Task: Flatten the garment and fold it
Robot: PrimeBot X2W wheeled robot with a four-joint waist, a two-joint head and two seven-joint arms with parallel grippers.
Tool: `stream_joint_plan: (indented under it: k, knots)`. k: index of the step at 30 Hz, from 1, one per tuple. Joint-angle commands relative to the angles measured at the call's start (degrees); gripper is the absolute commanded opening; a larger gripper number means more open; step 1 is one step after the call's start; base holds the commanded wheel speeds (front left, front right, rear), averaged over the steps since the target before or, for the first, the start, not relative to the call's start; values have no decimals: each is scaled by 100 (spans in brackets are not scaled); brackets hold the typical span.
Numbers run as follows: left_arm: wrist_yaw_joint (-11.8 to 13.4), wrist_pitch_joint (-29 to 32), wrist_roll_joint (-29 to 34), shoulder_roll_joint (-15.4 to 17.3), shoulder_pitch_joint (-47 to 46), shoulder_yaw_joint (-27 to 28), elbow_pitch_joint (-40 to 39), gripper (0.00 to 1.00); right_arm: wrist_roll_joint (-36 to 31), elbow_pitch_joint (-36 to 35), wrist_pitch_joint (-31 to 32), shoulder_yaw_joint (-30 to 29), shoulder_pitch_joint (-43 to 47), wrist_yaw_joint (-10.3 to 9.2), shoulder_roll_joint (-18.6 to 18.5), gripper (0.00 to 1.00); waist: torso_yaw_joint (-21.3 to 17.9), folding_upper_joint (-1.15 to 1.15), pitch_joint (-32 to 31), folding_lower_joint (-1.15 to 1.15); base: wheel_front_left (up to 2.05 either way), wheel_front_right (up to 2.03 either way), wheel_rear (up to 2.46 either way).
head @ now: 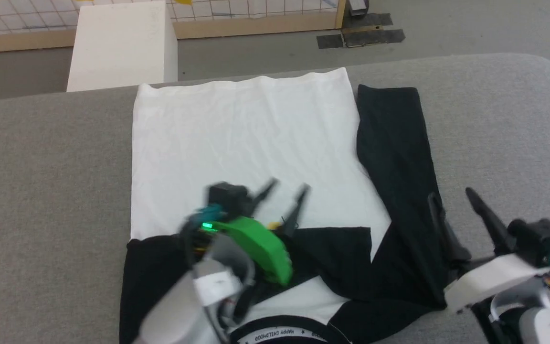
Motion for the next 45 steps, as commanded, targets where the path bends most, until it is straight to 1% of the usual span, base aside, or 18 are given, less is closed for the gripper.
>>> stream_joint_plan:
  k: [1, 4, 8, 11, 14, 16, 18, 21, 25, 29, 35, 36, 37, 38, 39, 42, 45]
  knots:
    - [154, -248, 75, 231, 53, 186, -68, 100, -16, 60, 55, -81, -226, -9, -21, 100, 74, 0, 64, 0, 0, 0, 0]
    - [456, -810, 155, 606, 261, 666, -310, 100, 24, 256, 328, -294, -695, -9, -70, 100, 176, 0, 227, 0, 0, 0, 0]
    - [751, -1123, 238, 1010, 558, 1345, -718, 100, 77, 783, 709, -758, -1588, -9, -116, 100, 317, 0, 597, 0, 0, 0, 0]
    - [905, -1181, 419, 1158, 723, 1929, -1131, 100, 70, 1314, 967, -1059, -2351, -9, -212, 100, 503, 0, 978, 0, 0, 0, 0]
    - [927, -1186, 760, 1107, 860, 2544, -1622, 100, 22, 1857, 1110, -1192, -3048, -9, -359, 100, 659, 0, 1332, 0, 0, 0, 0]
    - [848, -1187, 957, 965, 953, 2860, -1840, 100, -44, 2242, 1234, -1277, -3462, -9, -468, 100, 775, 0, 1550, 0, 0, 0, 0]
    - [702, -1188, 1122, 788, 972, 3116, -1985, 100, -106, 2572, 1359, -1404, -3830, -9, -546, 100, 891, 0, 1752, 0, 0, 0, 0]
    - [442, -1188, 1381, 504, 948, 3433, -2094, 100, -252, 3017, 1635, -1552, -4289, -9, -654, 100, 1041, 0, 2013, 0, 0, 0, 0]
    - [74, -1189, 1662, 162, 855, 3685, -2117, 100, -477, 3485, 2056, -1753, -4749, -9, -752, 100, 1199, 0, 2266, 0, 0, 0, 0]
    - [-206, -1189, 1900, -69, 752, 3870, -2090, 100, -638, 3811, 2465, -1936, -5077, -9, -734, 100, 1297, 0, 2437, 0, 0, 0, 0]
    - [-446, -1189, 2111, -254, 690, 4063, -2062, 100, -865, 4115, 3017, -2084, -5342, -9, -686, 100, 1298, 0, 2514, 0, 0, 0, 0]
    - [-473, -1189, 2133, -267, 696, 4075, -2046, 100, -903, 4146, 3125, -2096, -5351, -9, -677, 71, 1287, 0, 2501, 0, 0, 0, 0]
    - [-498, -1189, 2166, -282, 705, 4092, -2027, 100, -952, 4173, 3253, -2088, -5343, -9, -671, 36, 1270, 0, 2466, 0, 0, 0, 0]
    - [-514, -1189, 2186, -293, 714, 4110, -2018, 100, -990, 4179, 3345, -2082, -5325, -9, -677, 20, 1254, 0, 2433, 0, 0, 0, 0]
    - [-528, -1189, 2204, -304, 727, 4132, -2004, 100, -1015, 4171, 3424, -2068, -5299, -9, -686, 0, 1232, 0, 2390, 0, 0, 0, 0]
    - [-566, -1189, 2244, -323, 778, 4162, -1946, 100, -1020, 4079, 3468, -2062, -5166, -9, -735, 0, 1164, 0, 2242, 0, 0, 0, 0]
    - [-592, -1189, 2284, -335, 851, 4195, -1853, 100, -988, 3912, 3167, -2139, -4975, -9, -813, 0, 1066, 0, 1998, 0, 0, 0, 0]
